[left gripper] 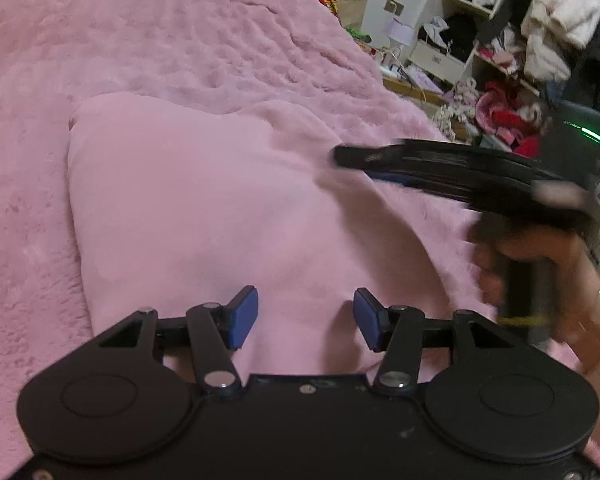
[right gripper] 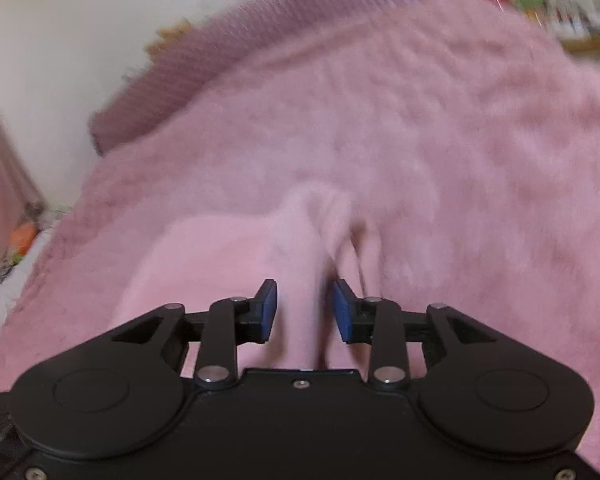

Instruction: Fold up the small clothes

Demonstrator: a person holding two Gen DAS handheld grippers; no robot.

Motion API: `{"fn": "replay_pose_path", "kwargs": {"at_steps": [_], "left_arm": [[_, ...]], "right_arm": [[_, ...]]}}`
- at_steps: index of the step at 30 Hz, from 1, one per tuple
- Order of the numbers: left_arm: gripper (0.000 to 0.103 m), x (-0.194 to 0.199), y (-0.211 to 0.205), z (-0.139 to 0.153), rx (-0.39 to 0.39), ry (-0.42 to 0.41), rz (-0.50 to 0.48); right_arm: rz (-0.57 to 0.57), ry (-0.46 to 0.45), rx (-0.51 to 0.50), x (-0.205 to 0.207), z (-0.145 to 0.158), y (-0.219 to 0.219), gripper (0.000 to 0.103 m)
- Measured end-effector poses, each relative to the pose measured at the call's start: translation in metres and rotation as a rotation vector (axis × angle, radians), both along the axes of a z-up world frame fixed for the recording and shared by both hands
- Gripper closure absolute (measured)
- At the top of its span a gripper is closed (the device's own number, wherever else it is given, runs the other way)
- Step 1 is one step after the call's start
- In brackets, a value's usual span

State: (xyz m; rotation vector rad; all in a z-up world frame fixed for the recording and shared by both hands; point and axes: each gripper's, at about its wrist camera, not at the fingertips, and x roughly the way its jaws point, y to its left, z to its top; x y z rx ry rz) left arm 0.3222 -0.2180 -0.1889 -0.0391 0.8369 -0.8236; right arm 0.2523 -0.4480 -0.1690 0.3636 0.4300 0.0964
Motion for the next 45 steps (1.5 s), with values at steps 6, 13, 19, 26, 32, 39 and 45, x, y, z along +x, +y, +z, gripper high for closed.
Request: {"fn": "replay_pose_path", "kwargs": {"at_steps": [6,13,19,26,32,39,45], "left_arm": [[0.049,0.007,0.005,0.001,-0.065,0.054,0.039],[0.049,-0.002,0.005,0.001,-0.058,0.025,0.059],[0.049,-0.008,0.004,0.005,-0.053,0.013,0.091],[0.049,-0.012,-0.001,0.022,-0.068,-0.023,0.097],[0.049,-0.001,-0.007,0.005,-0.046,0.018,0.104],[0.048,-0.009,-0.008,0.006,-0.021,-0.043,0.086],[0.048,-0.004,0.003,0.016,-0.07,-0.001,0.095]], "right_arm": [[0.013,-0.021,-0.171,-0.065,0.016,0.023,0.055],[0.054,0.122,-0.025,-0.063,-0.027,0.007,0.071],[0.03,0.083,-0.065,-0.061,-0.018,0.014,0.089],[-0.009,0.035,-0.167,-0.057,0.009,0.013,0.092],[-0.05,0.147,-0.1,-0.044,-0.037,0.002,0.093],[-0.008,0.11,-0.039,-0.048,-0.026,-0.002,0.081],[-0.004,0.042,-0.053,-0.021,0.009,-0.01,0.076]]}}
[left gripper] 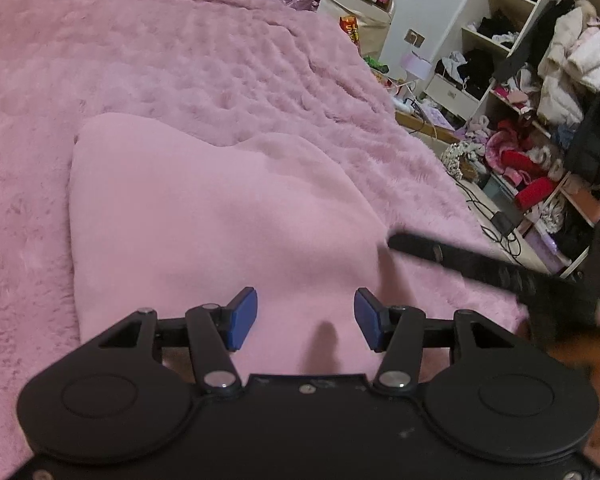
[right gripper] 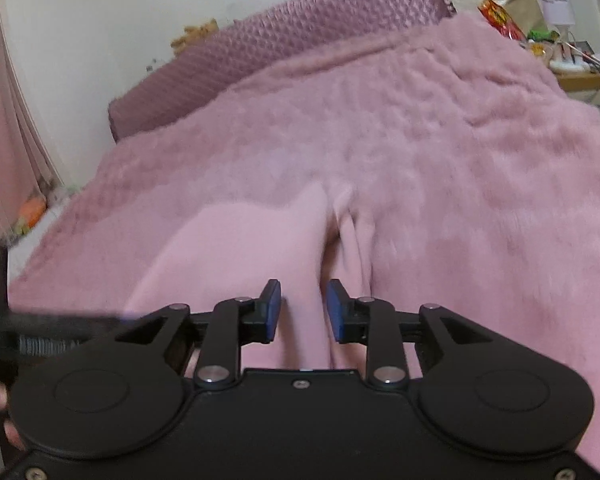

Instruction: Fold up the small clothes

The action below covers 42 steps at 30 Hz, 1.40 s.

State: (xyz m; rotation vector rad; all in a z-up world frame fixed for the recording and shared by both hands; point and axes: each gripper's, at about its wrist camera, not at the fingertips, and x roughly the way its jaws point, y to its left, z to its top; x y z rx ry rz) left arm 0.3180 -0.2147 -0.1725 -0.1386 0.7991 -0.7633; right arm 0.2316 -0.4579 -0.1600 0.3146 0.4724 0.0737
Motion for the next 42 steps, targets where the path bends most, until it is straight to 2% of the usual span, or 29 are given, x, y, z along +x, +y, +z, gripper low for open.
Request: {"fn": "replay_pose_path", "kwargs": {"at_steps": [4,7,9,12,13,14,17,23,25,28,30,33,35,39,42], "left_arm": [[0.048,-0.006,0.018,0.016,-0.022,-0.043,0.033],[0.048,-0.01,0.04,0.022,-0.024,-0.071,0.085],[0.048,-0.011,0.051,0.021,-0.028,-0.062,0.108],[0.048,-0.008,0.06,0.011,-0.028,-0.026,0.118],[0.048,-0.009,0.06,0.009,-0.022,-0.03,0.118],[0.048,-0.01,0.059,0.009,-0.014,-0.038,0.115],[0.047,-0.012,0.054,0.008,-0.001,-0.058,0.108],[0.046,-0.001,0.048,0.014,-0.05,-0.031,0.094],[0.046,0.003,0.047,0.011,-0.061,-0.005,0.093],[0.045,0.004,0.044,-0.003,-0.076,0.028,0.084],[0.044,-0.003,0.035,-0.008,-0.034,-0.014,0.065],[0.04,-0.019,0.022,-0.011,0.06,-0.115,0.046],[0.039,-0.025,0.019,-0.009,0.092,-0.154,0.043],[0.04,-0.031,0.035,0.009,0.042,-0.16,0.055],[0.04,-0.053,0.055,0.024,-0.003,-0.201,0.058]], "right_arm": [[0.008,0.015,-0.02,0.046,0.012,-0.007,0.076],[0.0,0.039,0.014,0.075,0.014,-0.012,0.07],[-0.013,0.07,0.031,0.092,0.012,-0.012,0.061],[-0.023,0.135,0.031,0.109,0.001,-0.009,0.059],[-0.015,0.166,0.033,0.115,-0.004,-0.008,0.063],[-0.009,0.184,0.034,0.118,-0.007,-0.007,0.079],[-0.009,0.171,-0.004,0.117,-0.008,0.0,0.086],[-0.029,0.084,-0.092,0.119,0.016,0.004,0.089],[-0.042,0.124,-0.108,0.125,0.007,0.002,0.09],[-0.035,0.161,-0.187,0.131,-0.017,0.007,0.09],[-0.041,0.161,-0.183,0.13,-0.029,0.007,0.09],[-0.025,0.148,-0.196,0.125,-0.025,0.01,0.085],[-0.007,0.111,-0.209,0.112,-0.012,0.01,0.076],[0.105,-0.044,-0.207,0.055,0.021,0.015,0.074],[0.22,-0.104,-0.235,0.002,0.031,0.028,0.074]]}}
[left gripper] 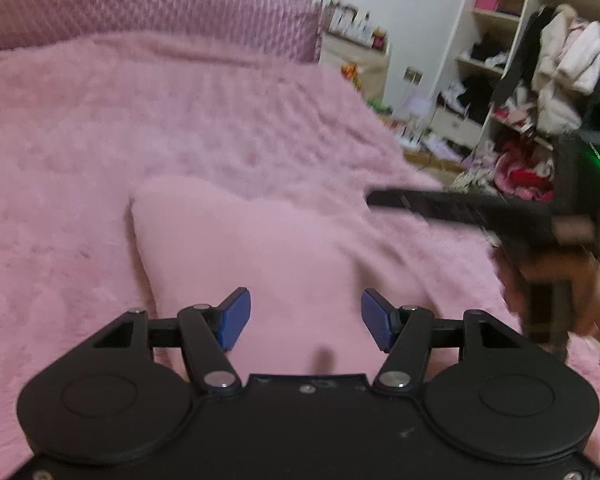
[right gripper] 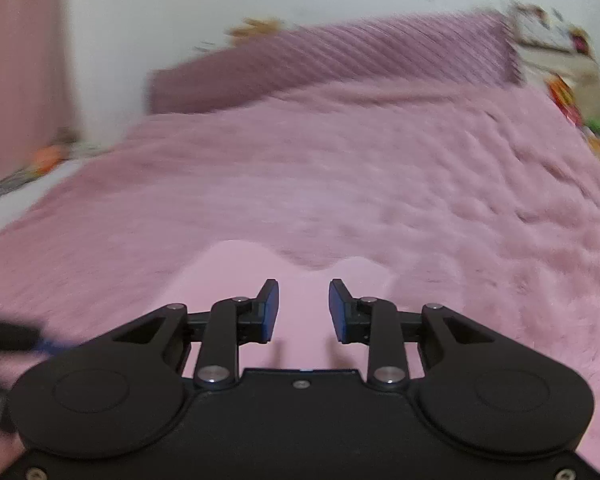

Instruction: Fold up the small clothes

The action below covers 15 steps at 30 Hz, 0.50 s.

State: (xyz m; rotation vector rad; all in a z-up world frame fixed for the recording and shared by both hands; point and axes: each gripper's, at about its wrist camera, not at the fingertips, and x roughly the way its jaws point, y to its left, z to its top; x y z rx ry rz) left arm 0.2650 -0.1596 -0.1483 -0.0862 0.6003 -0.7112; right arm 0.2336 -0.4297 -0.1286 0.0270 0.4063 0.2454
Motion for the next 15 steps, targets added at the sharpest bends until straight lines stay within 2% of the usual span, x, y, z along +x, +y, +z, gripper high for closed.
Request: {"fn": "replay_pose_path", "kwargs": {"at_steps": [3,6,10,13,15], "left_arm": [[0.04,-0.019,0.009,0.002,-0.019,-0.005,-0.016],[0.04,-0.024,0.004,-0.008,0.013,0.011,-0.022],[0.039,-0.013,0.0,-0.034,0.047,0.12,-0.004],[0.039,-0.006,0.0,-0.053,0.054,0.178,-0.014],[0.038,-0.006,-0.002,-0.058,0.057,0.179,-0.015]], "right_arm": [[0.081,0.01,-0.056,-0.037,-0.01,0.018,0.074],[0.115,0.03,-0.13,-0.048,-0.028,0.032,0.074],[0.015,0.123,-0.159,-0.038,-0.058,0.025,0.074],[-0.009,0.17,-0.116,-0.032,-0.08,0.007,0.087],[-0.013,0.16,-0.102,-0.032,-0.085,0.004,0.09]]}}
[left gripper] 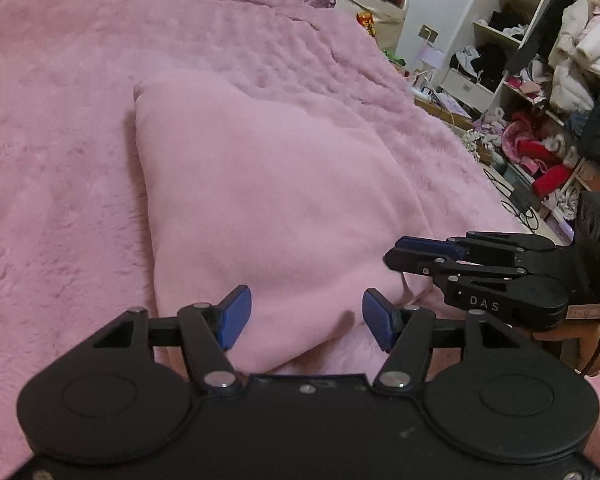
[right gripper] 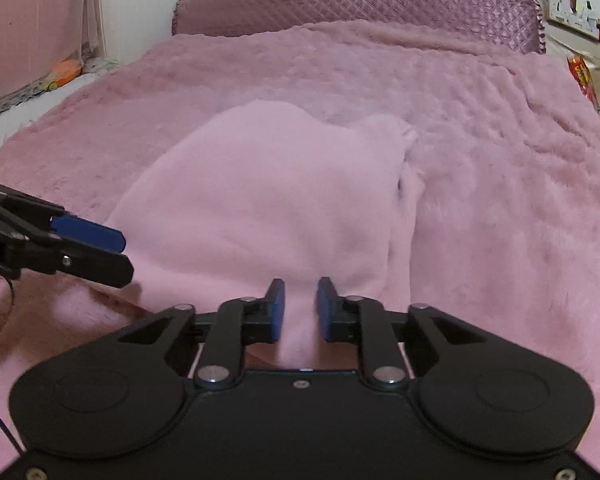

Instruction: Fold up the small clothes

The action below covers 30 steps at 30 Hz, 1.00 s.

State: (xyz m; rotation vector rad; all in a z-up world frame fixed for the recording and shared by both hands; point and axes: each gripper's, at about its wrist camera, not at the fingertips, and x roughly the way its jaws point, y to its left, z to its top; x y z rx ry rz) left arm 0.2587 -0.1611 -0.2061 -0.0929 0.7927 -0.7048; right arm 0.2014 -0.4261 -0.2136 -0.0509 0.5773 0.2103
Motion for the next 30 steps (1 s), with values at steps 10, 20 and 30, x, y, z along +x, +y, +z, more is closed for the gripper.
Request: {"fn": "replay_pose_path", "kwargs": {"at_steps": [10,20,30], "left_arm": [[0.038,0.003,0.014,0.036,-0.084,-0.047,-0.01],[0.039,0.124,0.12,0.012,-0.508,0.338,0.158],[0.038,0.171,0.112,-0.034,-0.541,0.512,0.104]], "right_arm": [[0.051,0.058,0.26,0.006,0.022,-0.024,0.064],[-0.013,0.119,0.716,0.048,0.014,-0.127,0.04],[-0.004,0.22,0.909,0.084,-0.032,-0.156,0.03]]}}
